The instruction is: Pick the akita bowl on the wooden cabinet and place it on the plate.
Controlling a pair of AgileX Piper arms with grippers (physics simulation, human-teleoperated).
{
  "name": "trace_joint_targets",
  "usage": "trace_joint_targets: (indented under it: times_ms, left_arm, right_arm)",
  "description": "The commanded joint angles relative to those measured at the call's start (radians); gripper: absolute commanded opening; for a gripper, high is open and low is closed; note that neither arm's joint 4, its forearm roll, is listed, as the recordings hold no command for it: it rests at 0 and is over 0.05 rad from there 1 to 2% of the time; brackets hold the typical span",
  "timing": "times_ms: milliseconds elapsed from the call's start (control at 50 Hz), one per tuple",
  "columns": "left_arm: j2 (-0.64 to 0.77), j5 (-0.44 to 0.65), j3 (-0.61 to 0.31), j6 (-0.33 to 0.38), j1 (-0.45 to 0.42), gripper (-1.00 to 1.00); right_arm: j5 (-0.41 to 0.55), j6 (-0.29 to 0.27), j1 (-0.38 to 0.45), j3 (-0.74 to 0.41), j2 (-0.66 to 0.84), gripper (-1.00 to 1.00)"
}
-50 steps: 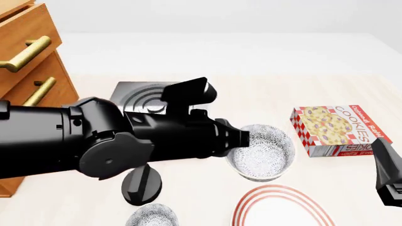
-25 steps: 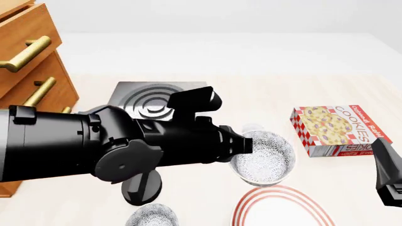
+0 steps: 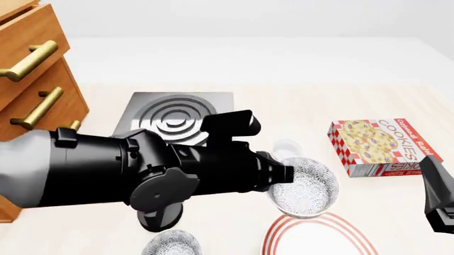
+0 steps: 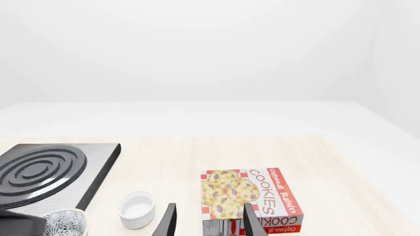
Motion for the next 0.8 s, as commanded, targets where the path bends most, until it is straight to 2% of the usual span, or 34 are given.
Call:
trace_joint_targets:
  times_ms: [20, 800]
  left_arm:
    - [0.030, -0.018, -0.014, -0.004, -0.014, -1.00]
    - [0.120, -0.076, -0.018, -0.030, -0.031, -1.00]
  right_arm:
    - [0.000, 0.000, 0.000, 0.000, 0.000, 1.00]
    - [0.001, 0.000, 0.000, 0.000, -0.001, 1.00]
